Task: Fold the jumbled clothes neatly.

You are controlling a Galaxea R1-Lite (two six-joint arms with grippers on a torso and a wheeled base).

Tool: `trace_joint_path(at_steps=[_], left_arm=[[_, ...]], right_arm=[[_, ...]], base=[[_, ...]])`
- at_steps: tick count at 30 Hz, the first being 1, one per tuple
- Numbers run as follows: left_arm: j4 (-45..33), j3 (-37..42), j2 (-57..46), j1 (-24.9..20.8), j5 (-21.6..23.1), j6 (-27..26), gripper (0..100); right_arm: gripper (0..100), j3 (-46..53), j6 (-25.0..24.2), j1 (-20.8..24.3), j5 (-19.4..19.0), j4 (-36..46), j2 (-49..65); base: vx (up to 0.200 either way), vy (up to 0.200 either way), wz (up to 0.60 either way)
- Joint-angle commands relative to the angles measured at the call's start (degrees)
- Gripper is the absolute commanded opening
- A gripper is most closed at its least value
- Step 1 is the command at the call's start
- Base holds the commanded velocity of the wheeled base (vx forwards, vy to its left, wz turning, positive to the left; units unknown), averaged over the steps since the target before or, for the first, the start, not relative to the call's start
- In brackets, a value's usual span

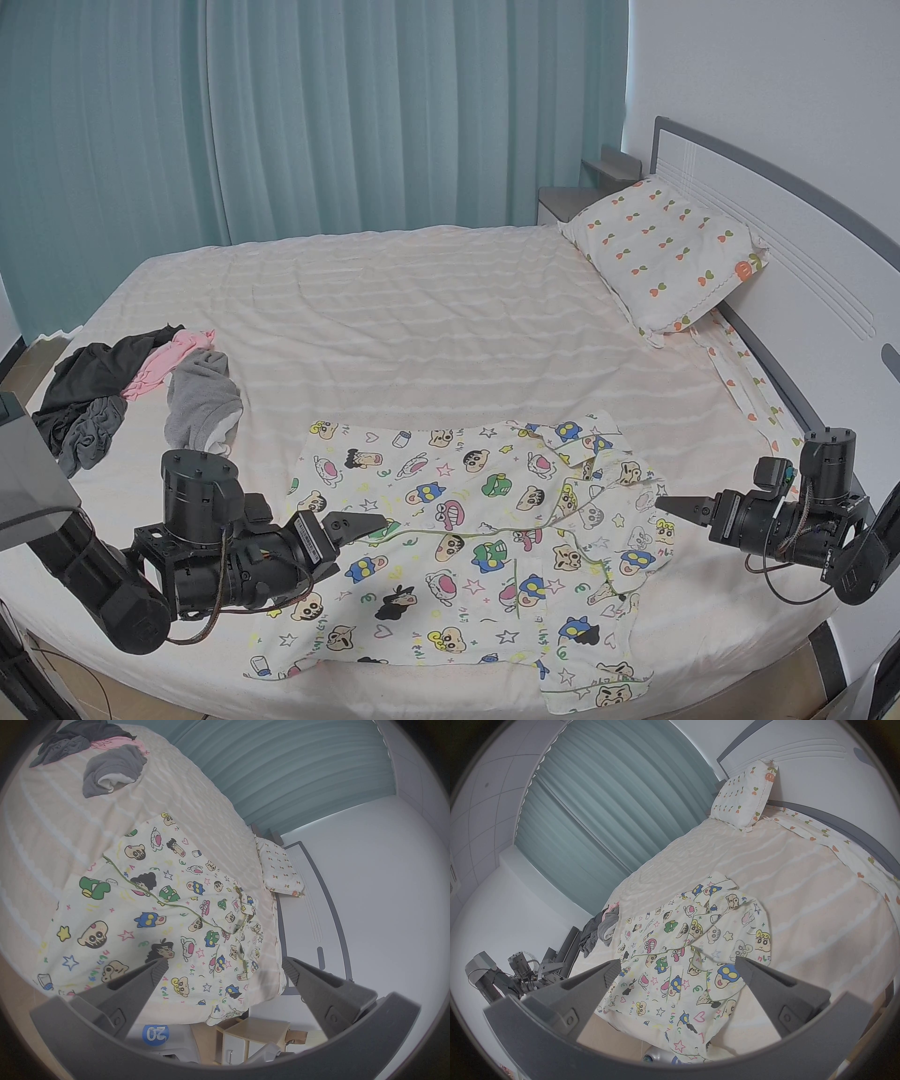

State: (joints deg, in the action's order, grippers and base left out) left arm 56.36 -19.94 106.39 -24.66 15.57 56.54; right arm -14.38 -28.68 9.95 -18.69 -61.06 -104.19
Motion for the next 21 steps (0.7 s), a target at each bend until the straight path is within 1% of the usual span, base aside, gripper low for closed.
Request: trace_joint_path(at_steps=[1, 7, 11, 16, 17, 19, 21], left_arm=[[0.6, 0.7, 0.1, 0.1, 0.1, 0.1, 100], [0.7, 0.7, 0.3, 0.1, 0.1, 0.1, 100], [0.7, 0.5, 0.5, 0.1, 0.0, 0.1, 100], [0.7, 0.3, 0.7, 0.2, -0.3, 0.1, 100], [0.7, 0.3, 0.6, 0.3, -0.4, 0.1, 100], [0.7, 0.3, 0.5, 0.3, -0.4, 0.1, 100], [0.9, 0.5, 0.4, 0.3, -0.5, 0.2, 100]], right_arm=[[100, 0.1, 0.0, 0.2, 0.0, 0.0, -0.3], [100, 0.1, -0.1, 0.7, 0.0, 0.0, -0.5], [100, 0.0, -0.1, 1.0, -0.2, 0.1, -0.7], [100, -0.7, -0.8, 2.1, -0.3, -0.7, -2.9], [100, -0.9, -1.0, 2.9, -0.3, -1.4, -3.9], [100, -2.3, -3.3, 4.8, 0.1, -3.8, -6.8], [100, -4.2, -8.3, 6.1, 1.4, -7.6, -9.3]], base=[[0.000, 0.000, 0.00], [0.200, 0.000, 0.00], [0.000, 0.000, 0.00], [0.000, 0.000, 0.00], [0.000, 0.000, 0.00], [0.000, 0.000, 0.00], [0.000, 0.000, 0.00]])
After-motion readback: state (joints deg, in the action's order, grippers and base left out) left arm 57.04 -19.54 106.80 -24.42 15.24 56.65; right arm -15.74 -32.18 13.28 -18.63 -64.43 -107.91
